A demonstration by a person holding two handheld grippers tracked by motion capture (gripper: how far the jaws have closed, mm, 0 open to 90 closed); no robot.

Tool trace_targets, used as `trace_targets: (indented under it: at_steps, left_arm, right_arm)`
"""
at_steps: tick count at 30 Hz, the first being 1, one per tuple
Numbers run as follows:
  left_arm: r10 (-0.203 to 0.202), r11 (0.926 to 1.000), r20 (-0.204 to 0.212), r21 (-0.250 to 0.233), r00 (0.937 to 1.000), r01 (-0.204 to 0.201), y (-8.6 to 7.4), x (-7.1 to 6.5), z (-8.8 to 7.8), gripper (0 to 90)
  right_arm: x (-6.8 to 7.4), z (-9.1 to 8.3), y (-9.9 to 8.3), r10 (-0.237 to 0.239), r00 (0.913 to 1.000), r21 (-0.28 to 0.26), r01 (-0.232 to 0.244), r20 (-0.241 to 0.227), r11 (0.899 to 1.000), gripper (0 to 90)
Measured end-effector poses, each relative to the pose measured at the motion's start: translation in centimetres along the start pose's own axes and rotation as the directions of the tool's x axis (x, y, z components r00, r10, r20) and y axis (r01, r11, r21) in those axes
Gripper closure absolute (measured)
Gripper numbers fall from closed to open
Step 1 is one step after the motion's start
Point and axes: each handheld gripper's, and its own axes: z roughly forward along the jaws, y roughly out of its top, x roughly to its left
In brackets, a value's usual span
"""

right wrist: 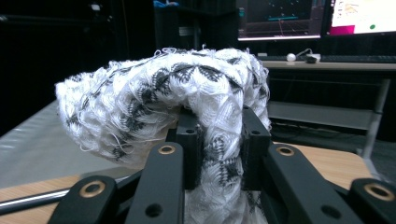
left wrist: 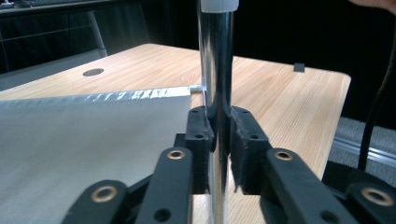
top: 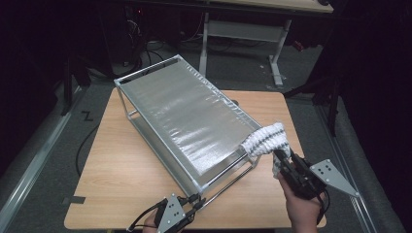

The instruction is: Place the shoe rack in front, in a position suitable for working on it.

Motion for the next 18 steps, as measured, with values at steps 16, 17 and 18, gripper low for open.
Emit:
trace_targets:
  at_steps: [16, 17, 18]
  left_arm:
    - [-0.009, 0.9997, -0.007, 0.024, 0.9999, 0.009, -2.9, -0.3, 0.5, 62.6]
    - [-0.009, 0.9996, -0.009, 0.027, 0.9999, 0.009, -3.0, -0.2, 0.5, 64.3]
    - [-0.01, 0.9996, -0.008, 0.028, 0.9999, 0.011, -3.0, -0.2, 0.5, 66.5]
  right_arm:
    - [4.7, 0.0, -1.0, -0.056, 0.9871, 0.04, 0.063, -0.15, 0.997, 74.7]
    - [5.2, 0.1, -1.1, -0.064, 0.9842, 0.046, 0.072, -0.165, 0.996, 74.7]
    - [5.8, 0.1, -1.2, -0.072, 0.9801, 0.052, 0.083, -0.185, 0.995, 74.7]
